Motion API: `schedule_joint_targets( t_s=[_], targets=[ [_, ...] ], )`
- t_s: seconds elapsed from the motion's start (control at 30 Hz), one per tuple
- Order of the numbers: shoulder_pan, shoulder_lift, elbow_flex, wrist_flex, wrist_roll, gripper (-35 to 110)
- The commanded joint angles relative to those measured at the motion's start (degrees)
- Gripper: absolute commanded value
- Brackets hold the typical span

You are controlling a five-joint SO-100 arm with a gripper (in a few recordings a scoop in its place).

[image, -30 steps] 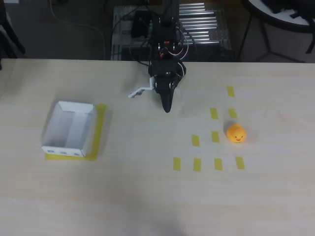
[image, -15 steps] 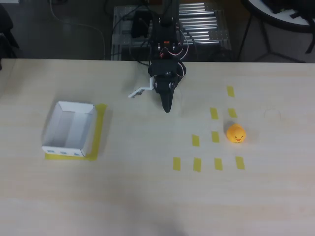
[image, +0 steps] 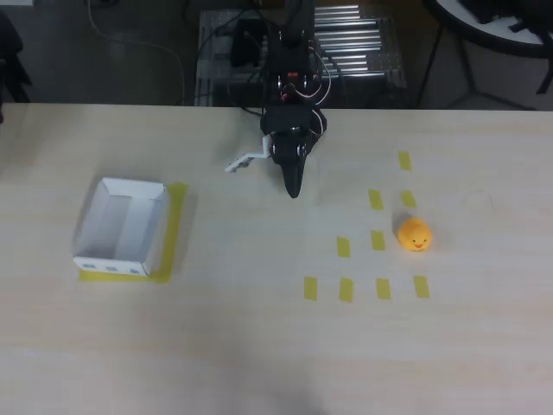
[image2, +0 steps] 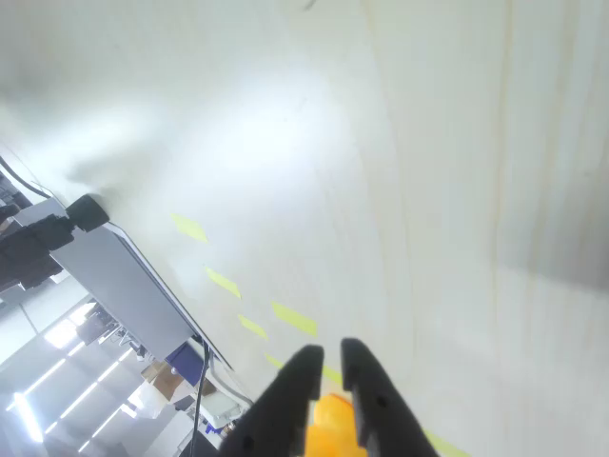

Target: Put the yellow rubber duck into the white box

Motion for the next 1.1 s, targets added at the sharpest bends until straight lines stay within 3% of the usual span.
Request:
schedule_joint_targets(
  t_s=[0.0,0.83,1.07],
  targets=[
    [0.44,2.99,0.62,1.23,0.62,1],
    [-0.35,2.99,0.62,0.18,-0.62,0],
    [-3.6,2.29,-6.5,-4.22,-10.81,0]
  ],
)
